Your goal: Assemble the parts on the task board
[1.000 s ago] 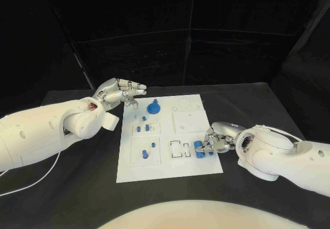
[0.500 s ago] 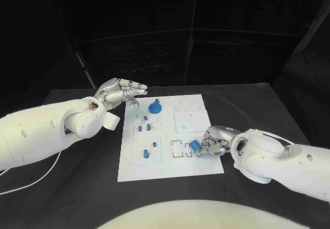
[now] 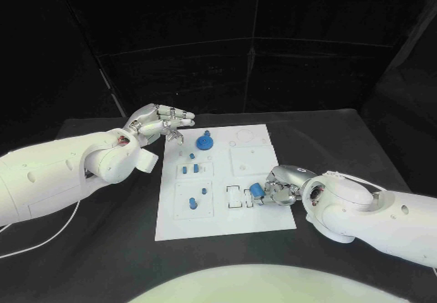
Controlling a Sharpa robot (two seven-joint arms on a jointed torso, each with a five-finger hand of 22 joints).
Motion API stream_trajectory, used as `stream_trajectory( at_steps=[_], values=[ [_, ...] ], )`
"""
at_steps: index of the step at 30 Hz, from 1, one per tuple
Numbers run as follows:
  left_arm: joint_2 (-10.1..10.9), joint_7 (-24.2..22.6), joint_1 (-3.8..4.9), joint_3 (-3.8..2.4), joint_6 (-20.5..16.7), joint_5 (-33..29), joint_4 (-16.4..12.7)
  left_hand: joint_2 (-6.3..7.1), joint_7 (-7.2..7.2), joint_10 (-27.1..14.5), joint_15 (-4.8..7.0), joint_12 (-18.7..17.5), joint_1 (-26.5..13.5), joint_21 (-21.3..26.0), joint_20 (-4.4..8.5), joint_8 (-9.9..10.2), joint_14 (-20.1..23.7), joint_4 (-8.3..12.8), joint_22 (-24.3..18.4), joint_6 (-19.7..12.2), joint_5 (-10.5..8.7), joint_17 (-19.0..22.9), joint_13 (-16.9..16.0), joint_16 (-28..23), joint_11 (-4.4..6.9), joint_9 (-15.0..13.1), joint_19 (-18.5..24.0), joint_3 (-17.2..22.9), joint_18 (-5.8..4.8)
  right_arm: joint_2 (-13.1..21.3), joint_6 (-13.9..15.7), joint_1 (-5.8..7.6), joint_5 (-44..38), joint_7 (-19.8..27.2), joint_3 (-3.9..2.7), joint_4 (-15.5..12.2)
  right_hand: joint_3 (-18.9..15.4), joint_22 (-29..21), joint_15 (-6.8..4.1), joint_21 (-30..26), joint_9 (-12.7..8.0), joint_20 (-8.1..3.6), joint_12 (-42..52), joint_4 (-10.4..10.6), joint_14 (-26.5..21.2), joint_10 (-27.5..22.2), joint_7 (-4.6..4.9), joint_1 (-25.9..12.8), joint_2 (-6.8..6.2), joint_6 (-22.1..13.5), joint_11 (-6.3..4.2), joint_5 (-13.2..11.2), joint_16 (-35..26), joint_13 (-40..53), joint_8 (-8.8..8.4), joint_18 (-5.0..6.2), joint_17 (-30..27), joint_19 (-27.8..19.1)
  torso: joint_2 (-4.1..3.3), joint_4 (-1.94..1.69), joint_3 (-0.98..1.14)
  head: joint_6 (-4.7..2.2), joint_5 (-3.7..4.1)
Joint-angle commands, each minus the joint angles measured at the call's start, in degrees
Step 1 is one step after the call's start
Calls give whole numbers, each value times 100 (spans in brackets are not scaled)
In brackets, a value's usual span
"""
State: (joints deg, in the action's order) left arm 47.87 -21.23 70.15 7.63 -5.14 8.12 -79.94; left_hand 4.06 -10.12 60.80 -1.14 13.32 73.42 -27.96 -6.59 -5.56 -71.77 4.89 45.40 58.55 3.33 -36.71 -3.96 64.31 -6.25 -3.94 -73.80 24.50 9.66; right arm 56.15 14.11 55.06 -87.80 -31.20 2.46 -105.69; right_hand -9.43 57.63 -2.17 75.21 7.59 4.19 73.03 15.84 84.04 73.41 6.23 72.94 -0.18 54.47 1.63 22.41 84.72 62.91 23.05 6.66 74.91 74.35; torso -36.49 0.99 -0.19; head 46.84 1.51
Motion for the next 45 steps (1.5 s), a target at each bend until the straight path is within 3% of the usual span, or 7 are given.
stream_trajectory(
  at_steps=[1,6,12,17,28,36,45],
  values=[
    [6,-13,8,-2,65,-36,-13,-12,-24,-35,-16,29,-63,32,-13,-33,30,-8,-10,-21,8,14,9,40,-13,7,19,-51,71,4,121,-34,167,-102,33,-32,-3,33,-36,39,40,-40,41,-35,403,64,-26,143,61,7,-17,243,42,75,37,-75,500,26,4,3,-1,0,-19],
    [9,-11,7,2,65,-36,-11,-13,-24,-39,-16,31,-67,35,-14,-32,31,-12,-12,-24,9,17,9,42,-13,8,19,-56,71,103,567,-33,514,-92,31,-253,-35,92,-47,71,69,-50,117,-11,413,159,-40,214,81,19,-31,638,70,222,76,-85,551,57,7,1,0,14,-33],
    [5,-11,7,7,69,-36,-10,-13,-24,-39,-16,31,-67,35,-14,-32,31,-12,-12,-24,9,17,9,42,-13,8,19,-56,71,216,979,-30,672,-50,26,-502,-58,150,-63,101,96,-64,173,25,420,243,-63,237,92,70,-53,853,92,333,88,-93,590,89,5,-14,-9,3,-18],
    [4,-9,7,10,66,-36,-11,-13,-24,-39,-16,31,-67,35,-14,-32,31,-12,-12,-24,9,17,9,42,-13,8,19,-56,71,237,1111,-27,739,-7,23,-560,-139,171,-67,113,109,-69,180,75,424,271,-66,131,52,89,-56,928,102,365,79,-97,609,100,-3,-13,-6,-7,-38],
    [8,-2,8,11,74,-36,-30,-13,-24,-39,-16,31,-67,35,-14,-32,31,-12,-12,-24,9,17,9,42,-13,8,19,-56,71,-41,800,-26,928,-1,22,-440,-206,188,-72,121,130,-74,185,82,422,294,-77,21,67,112,-63,845,101,399,69,-100,604,107,-3,-10,-7,5,-95],
    [14,13,8,12,73,-36,-44,-13,-24,-39,-16,31,-67,35,-14,-32,31,-12,-12,-24,9,17,9,42,-13,8,19,-56,71,-254,763,-26,941,-19,22,-388,-222,192,-73,123,138,-75,187,85,423,302,-79,-21,96,119,-64,814,104,413,64,-100,610,108,-12,-25,-2,1,-109],
    [15,20,9,12,69,-36,-51,-9,-23,-45,-16,35,-61,39,-15,-33,37,-8,-17,-29,10,28,9,41,-12,8,19,-63,72,-364,687,-25,961,-93,21,-316,-328,198,-79,125,173,-80,181,79,422,313,-89,-167,92,145,-71,650,105,436,52,-101,610,107,0,-1,-7,12,-135]
  ],
)
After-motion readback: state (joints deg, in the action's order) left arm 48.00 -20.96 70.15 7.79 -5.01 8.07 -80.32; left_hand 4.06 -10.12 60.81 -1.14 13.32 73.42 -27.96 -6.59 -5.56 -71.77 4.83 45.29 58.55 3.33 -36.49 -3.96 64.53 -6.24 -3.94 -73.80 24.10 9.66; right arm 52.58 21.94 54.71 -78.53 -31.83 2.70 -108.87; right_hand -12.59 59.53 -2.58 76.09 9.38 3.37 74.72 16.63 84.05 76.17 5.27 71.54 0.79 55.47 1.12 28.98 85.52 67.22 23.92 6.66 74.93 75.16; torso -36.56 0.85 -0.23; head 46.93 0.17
